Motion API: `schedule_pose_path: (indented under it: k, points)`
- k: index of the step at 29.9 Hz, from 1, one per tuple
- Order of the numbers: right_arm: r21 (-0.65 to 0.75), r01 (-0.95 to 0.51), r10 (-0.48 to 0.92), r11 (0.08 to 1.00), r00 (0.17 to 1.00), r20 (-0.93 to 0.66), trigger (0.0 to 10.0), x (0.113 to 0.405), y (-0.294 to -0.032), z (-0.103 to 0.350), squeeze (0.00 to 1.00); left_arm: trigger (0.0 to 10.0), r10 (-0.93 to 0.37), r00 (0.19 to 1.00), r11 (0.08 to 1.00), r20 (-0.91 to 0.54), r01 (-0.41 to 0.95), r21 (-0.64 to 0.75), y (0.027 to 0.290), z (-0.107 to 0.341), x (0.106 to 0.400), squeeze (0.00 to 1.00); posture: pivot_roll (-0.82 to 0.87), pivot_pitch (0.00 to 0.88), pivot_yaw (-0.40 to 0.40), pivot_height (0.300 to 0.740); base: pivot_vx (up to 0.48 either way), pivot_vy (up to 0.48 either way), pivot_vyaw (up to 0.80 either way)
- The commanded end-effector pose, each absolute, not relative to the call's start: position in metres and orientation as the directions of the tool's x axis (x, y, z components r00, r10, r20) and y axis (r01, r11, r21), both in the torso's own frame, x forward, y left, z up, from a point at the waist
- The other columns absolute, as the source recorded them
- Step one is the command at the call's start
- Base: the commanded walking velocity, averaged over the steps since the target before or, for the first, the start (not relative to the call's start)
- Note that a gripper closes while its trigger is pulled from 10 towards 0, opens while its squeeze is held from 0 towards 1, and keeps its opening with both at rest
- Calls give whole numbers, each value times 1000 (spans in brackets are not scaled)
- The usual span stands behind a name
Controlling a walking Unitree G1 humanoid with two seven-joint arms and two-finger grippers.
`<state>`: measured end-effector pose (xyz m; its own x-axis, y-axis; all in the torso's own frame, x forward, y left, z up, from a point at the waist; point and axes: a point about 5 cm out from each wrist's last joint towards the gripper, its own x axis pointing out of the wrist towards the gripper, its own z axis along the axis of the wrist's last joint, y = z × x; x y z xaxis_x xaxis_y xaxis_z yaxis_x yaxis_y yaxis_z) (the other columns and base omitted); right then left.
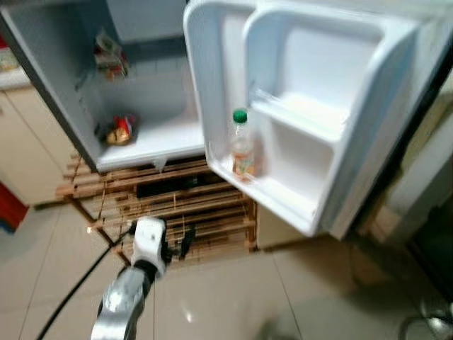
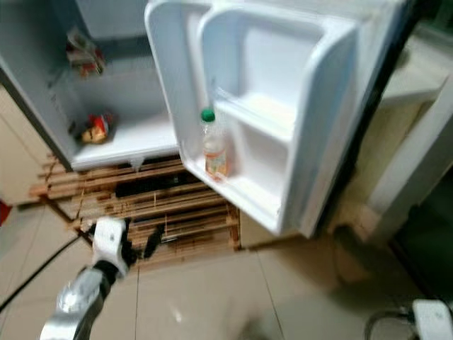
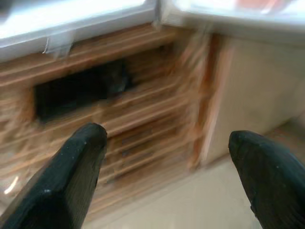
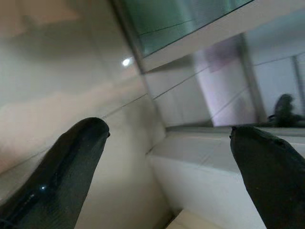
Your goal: Restocking fridge
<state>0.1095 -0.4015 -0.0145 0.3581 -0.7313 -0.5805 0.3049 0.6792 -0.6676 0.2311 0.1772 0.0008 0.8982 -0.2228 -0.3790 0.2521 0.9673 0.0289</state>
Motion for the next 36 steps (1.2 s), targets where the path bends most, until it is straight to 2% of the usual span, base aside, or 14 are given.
schedule_pose_path:
  k: [1, 4, 7, 11, 13, 16, 17, 18, 22, 24, 27, 29, 33, 36]
  points:
    - [-662, 369, -748, 653, 447, -490, 10000, 139, -405, 4, 0, 10000, -93, 812, 979, -576, 181, 97, 201, -25, 218, 0, -267, 0, 75, 740, 0, 0, 0]
    - [-626, 443, -740, 642, 570, -356, 10000, 177, -404, 34, 0, 10000, -36, 731, 960, -682, 216, 180, 209, -40, 211, 0, -267, 0, 76, 740, 0, 0, 0]
    - [-572, 422, -640, 703, 725, -252, 10000, 220, -381, 58, 0, 10000, -83, 680, 939, -728, 299, 171, 201, -47, 210, 0, -266, 0, 78, 740, 0, 0, 0]
    - [-553, 414, -609, 724, 759, -230, 10000, 231, -373, 64, 0, 10000, -86, 665, 932, -742, 318, 177, 201, -49, 210, 0, -266, 0, 78, 740, 0, 0, 0]
    - [-444, 313, -436, 840, 876, -207, 10000, 255, -332, 74, 0, 10000, -88, 620, 903, -779, 381, 201, 200, -52, 212, 0, -269, 0, 75, 740, 0, 0, 0]
    - [-352, 151, -244, 924, 941, -236, 10000, 259, -293, 71, 0, 10000, -102, 623, 867, -775, 438, 239, 195, -51, 217, 0, -267, 0, 75, 740, 0, 0, 0]
    - [-352, 151, -244, 924, 941, -236, 10000, 259, -293, 71, 0, 10000, -102, 623, 867, -775, 438, 239, 195, -51, 217, 0, -267, 0, 75, 740, 0, 0, 0]
    - [-260, -10, -61, 966, 962, -266, 10000, 256, -260, 68, 0, 10000, -114, 616, 847, -779, 470, 248, 191, -51, 219, 0, -272, 0, 77, 740, 0, 0, 0]
    - [-97, -266, 227, 959, 928, -295, 10000, 241, -215, 70, 0, 10000, -126, 567, 777, -814, 566, 274, 191, -58, 212, 0, -277, 0, 80, 740, 0, 0, 0]
    - [-40, -388, 357, 921, 880, -312, 10000, 230, -198, 74, 0, 10000, -144, 509, 687, -848, 669, 285, 193, -65, 201, 0, -278, 0, 84, 740, 0, 0, 0]
    - [44, -586, 567, 809, 759, -322, 10000, 213, -170, 93, 0, 10000, -84, 362, 542, -928, 798, 262, 209, -82, 168, 0, -285, 0, 95, 740, 0, 0, 0]
    - [96, -659, 654, 746, 697, -296, 10000, 208, -161, 105, 0, 10000, -38, 289, 548, -956, 807, 222, 221, -89, 150, 0, -287, 0, 97, 740, 0, 0, 0]
    - [121, -657, 659, 744, 694, -289, 10000, 211, -164, 109, 0, 10000, -33, 241, 588, -970, 789, 177, 226, -93, 139, 0, -276, 0, 93, 740, 0, 0, 0]
    - [41, -519, 505, 854, 807, -305, 10000, 231, -179, 98, 0, 10000, -63, 259, 658, -964, 737, 155, 219, -92, 145, 0, -262, 0, 88, 740, 0, 0, 0]
